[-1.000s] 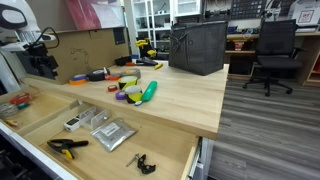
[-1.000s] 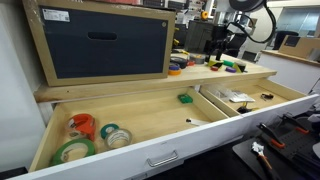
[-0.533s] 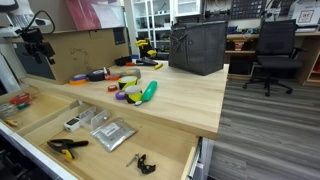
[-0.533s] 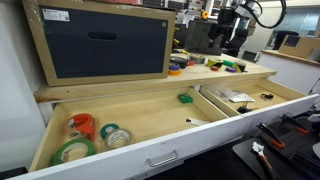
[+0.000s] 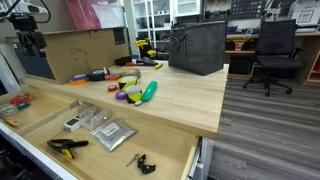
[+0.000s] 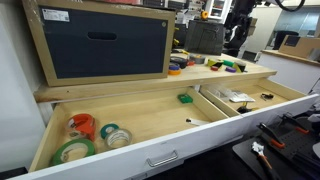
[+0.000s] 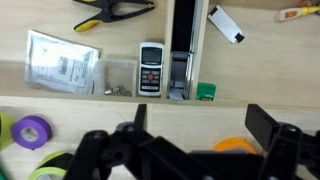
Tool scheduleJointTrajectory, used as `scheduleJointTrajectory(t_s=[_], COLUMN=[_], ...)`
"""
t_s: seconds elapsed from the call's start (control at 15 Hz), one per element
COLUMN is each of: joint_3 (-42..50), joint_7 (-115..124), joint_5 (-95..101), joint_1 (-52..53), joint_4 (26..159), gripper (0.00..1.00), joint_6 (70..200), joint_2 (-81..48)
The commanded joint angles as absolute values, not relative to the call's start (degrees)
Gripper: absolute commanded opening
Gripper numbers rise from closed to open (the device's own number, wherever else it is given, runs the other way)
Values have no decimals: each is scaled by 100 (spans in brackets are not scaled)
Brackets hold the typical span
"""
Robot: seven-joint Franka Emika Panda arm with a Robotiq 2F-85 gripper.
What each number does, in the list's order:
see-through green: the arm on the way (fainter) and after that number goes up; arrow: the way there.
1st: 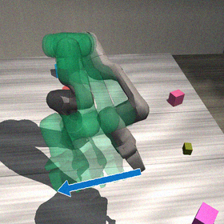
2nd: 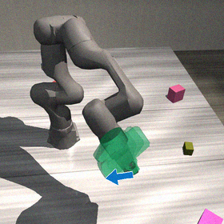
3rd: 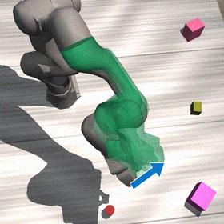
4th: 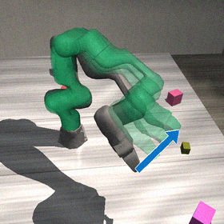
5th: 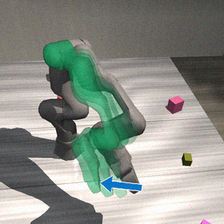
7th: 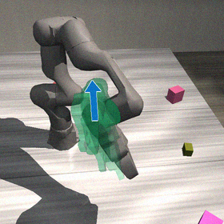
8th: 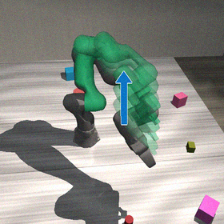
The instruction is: Put the green tape from the counter in the topmost drawer on the left.
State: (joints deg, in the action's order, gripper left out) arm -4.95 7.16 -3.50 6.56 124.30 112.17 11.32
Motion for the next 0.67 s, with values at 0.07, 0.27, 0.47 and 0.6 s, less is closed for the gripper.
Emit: scheduleJointTrajectory(t_s=[0.07,0.27,0.47,0.6], joint_3=[-424,-387,-273,-352], joint_7=[562,560,1085,942], joint_5=[-385,-415,-854,-691], joint_1=[527,481,389,387], joint_4=[12520,12587,12598,12492], gripper=[100,100,100,100], joint_6=[10813,10719,10676,10799], joint_2=[1623,1902,2147,1946])
